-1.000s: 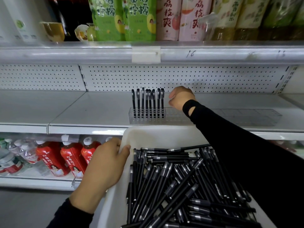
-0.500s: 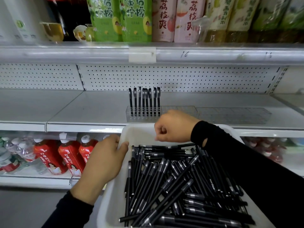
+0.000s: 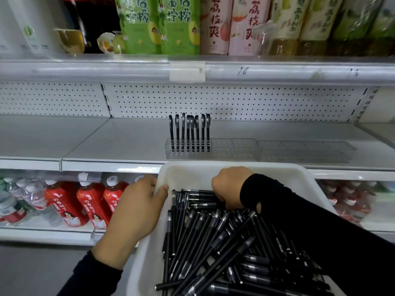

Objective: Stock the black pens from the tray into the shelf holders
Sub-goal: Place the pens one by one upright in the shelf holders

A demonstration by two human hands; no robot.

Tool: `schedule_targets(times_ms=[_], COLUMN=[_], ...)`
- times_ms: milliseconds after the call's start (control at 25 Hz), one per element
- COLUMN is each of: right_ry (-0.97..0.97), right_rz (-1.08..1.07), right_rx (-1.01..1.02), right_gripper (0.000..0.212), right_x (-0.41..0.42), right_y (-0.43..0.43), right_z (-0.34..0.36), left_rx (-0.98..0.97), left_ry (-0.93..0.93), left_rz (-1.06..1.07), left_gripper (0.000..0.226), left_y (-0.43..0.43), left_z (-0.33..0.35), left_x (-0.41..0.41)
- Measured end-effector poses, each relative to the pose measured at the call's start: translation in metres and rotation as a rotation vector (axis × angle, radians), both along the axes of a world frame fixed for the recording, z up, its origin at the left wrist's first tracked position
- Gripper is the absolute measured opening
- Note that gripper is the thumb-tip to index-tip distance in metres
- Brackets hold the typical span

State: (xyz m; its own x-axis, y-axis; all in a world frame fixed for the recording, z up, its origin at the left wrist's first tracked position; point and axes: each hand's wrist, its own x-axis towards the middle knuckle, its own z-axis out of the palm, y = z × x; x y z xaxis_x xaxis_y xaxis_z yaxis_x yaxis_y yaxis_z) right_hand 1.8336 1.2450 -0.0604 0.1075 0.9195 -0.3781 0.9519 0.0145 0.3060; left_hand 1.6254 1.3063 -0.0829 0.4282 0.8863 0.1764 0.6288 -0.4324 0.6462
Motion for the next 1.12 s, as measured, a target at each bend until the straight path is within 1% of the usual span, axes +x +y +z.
schedule_targets(times_ms=[120, 240, 280, 360, 440, 520, 600, 720, 800, 880, 960, 1040, 1120], right_ry=[0.074, 0.123, 0.169, 0.374, 0.692, 0.985, 1.133, 1.253, 1.280, 1.226, 1.092, 0.920, 0.808], right_rz=[-0.030, -0.025, -0.019, -0.046, -0.113, -0.198, -0.281, -0.430, -0.493, -0.529, -0.538, -0.520, -0.507], right_rx=[-0.005, -0.006, -0.004, 0.044, 0.163, 0.330, 0.487, 0.658, 0.793, 0.928, 1.005, 1.016, 1.005], right_gripper=[0.021, 0.017, 0.014, 0.011, 0.013, 0.013, 0.010, 0.008, 0.006, 0.006, 0.005, 0.005, 0.006], right_x=[0.005, 0.009, 0.012, 0.022, 0.039, 0.057, 0.075, 0.094, 0.102, 0.107, 0.110, 0.111, 0.111], right_y=[-0.002, -0.001, -0.001, 0.000, 0.003, 0.010, 0.023, 0.049, 0.067, 0.084, 0.100, 0.111, 0.120], right_z=[0.002, 0.008, 0.012, 0.030, 0.054, 0.069, 0.071, 0.060, 0.049, 0.035, 0.020, 0.011, 0.006], left_rx=[0.006, 0.006, 0.006, 0.002, -0.001, 0.000, -0.005, -0.012, -0.015, -0.013, -0.008, -0.005, -0.005], left_ry=[-0.007, -0.005, -0.001, -0.001, -0.007, -0.003, -0.004, -0.009, -0.011, -0.017, -0.018, -0.016, -0.023], left_rz=[-0.007, -0.005, -0.005, -0.006, -0.002, -0.001, -0.004, -0.004, -0.003, -0.005, -0.011, -0.017, -0.017], left_gripper=[0.021, 0.020, 0.020, 0.021, 0.020, 0.020, 0.020, 0.020, 0.020, 0.020, 0.020, 0.020, 0.020], left_y=[0.000, -0.001, -0.001, 0.000, 0.001, 0.002, 0.001, 0.000, -0.001, -0.001, -0.002, -0.002, -0.001], left_z=[-0.001, -0.001, -0.001, -0.002, -0.003, -0.004, -0.003, -0.002, -0.001, -0.001, 0.000, 0.001, 0.000], left_x=[0.000, -0.001, -0.001, -0.001, -0.001, -0.001, 0.000, 0.002, 0.003, 0.004, 0.003, 0.003, 0.003])
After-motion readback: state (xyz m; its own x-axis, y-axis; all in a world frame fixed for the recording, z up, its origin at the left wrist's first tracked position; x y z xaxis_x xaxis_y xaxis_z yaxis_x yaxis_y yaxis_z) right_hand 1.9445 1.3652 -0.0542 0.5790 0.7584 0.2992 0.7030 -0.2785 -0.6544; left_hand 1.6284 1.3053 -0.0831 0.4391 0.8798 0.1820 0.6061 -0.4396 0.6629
